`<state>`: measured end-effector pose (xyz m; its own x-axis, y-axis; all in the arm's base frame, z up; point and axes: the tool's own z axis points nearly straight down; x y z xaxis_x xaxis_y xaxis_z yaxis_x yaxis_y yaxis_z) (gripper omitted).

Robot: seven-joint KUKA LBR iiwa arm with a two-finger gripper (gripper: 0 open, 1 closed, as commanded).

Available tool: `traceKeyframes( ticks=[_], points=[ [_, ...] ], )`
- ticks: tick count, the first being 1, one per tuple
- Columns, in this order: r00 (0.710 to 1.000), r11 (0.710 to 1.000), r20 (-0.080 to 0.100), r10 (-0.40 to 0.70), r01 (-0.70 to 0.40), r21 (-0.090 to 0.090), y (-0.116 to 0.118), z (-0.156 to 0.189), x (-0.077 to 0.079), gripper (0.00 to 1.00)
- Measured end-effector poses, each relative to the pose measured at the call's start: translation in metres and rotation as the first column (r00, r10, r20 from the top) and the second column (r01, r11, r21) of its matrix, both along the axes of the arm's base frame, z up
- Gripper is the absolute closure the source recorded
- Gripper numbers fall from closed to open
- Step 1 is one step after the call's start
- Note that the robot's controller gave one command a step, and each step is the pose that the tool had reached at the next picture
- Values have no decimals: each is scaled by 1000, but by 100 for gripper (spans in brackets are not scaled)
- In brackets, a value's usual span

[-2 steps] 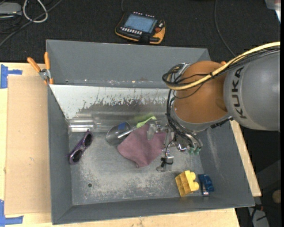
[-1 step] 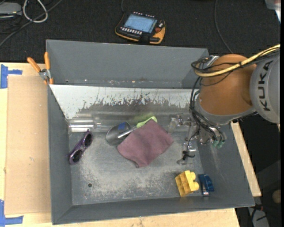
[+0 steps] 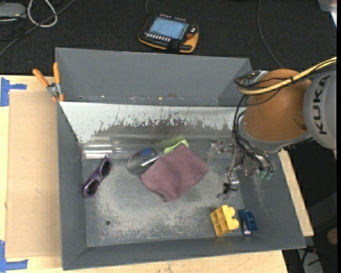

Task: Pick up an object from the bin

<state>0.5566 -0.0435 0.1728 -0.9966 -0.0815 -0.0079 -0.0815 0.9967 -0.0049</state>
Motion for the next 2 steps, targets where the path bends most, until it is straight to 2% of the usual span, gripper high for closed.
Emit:
traceKeyframes(
  ticks=[1, 2],
  points=[
    [992, 992, -2, -127, 127, 6, 16, -28, -45, 0],
    [983, 983, -2, 186, -186, 3, 107, -35, 6, 0]
  ],
)
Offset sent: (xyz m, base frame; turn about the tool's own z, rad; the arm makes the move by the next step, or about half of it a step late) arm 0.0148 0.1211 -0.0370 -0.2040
